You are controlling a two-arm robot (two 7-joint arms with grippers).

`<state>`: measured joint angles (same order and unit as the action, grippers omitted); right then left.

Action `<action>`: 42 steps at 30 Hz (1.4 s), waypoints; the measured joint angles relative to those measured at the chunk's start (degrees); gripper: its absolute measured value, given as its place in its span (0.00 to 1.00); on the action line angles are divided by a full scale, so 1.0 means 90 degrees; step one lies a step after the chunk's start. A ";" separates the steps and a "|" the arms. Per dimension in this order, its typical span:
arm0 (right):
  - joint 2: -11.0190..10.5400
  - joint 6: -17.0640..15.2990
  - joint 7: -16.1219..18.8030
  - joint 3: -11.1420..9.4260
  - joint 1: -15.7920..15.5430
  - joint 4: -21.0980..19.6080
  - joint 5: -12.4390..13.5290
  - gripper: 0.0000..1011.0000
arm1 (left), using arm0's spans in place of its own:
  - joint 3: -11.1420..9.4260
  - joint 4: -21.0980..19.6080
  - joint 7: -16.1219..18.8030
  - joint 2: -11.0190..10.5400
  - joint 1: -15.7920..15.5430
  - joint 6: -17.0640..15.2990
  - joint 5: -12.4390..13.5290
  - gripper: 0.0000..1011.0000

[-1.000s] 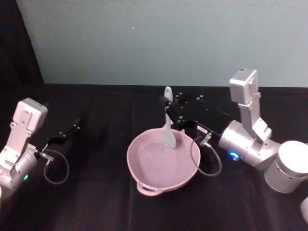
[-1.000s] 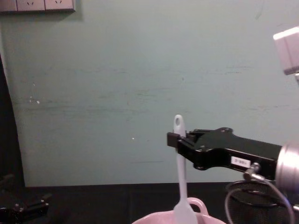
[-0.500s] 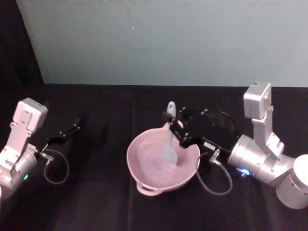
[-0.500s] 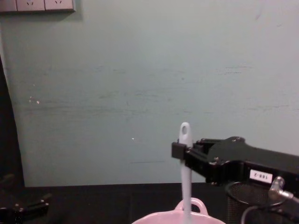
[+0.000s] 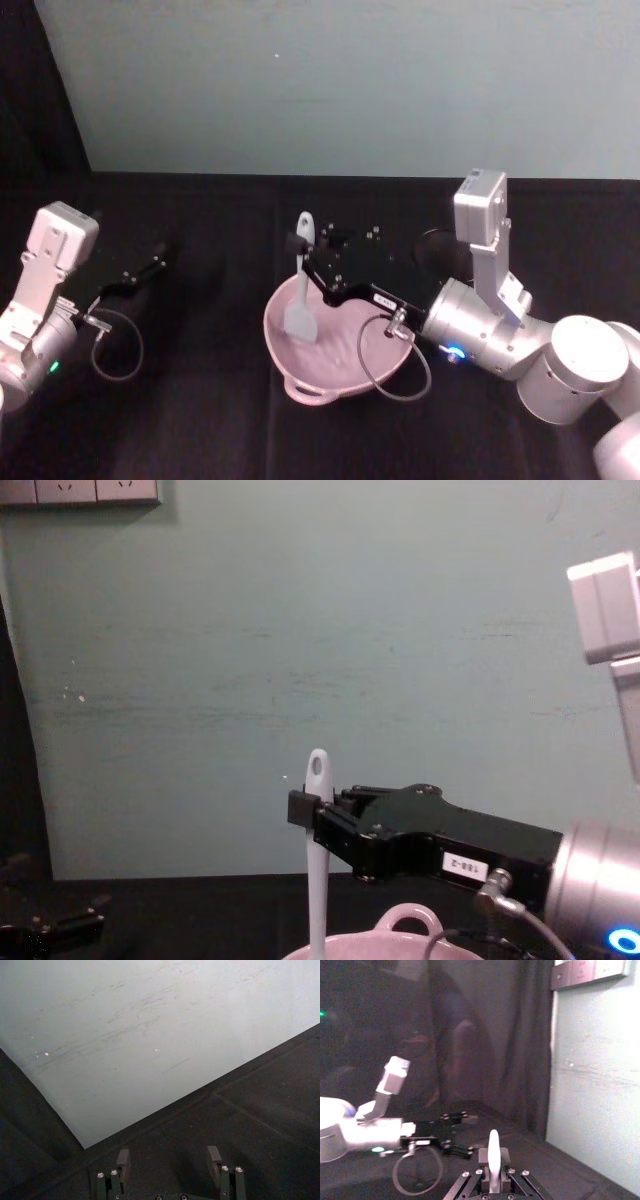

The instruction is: Use the one hand to pick up the spoon and stir the clear water in the bowl.

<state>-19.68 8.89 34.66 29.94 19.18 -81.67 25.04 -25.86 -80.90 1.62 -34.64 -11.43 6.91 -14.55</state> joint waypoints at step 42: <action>-0.0125 -0.0053 -0.0331 -0.0500 -0.0497 -0.0446 -0.0309 0.11 | 0.0000 0.0000 0.0000 0.0000 0.0000 0.0000 0.0000 0.99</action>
<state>-20.80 8.41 31.68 25.43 14.71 -85.68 22.26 -25.86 -80.90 1.62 -34.65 -11.43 6.91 -14.55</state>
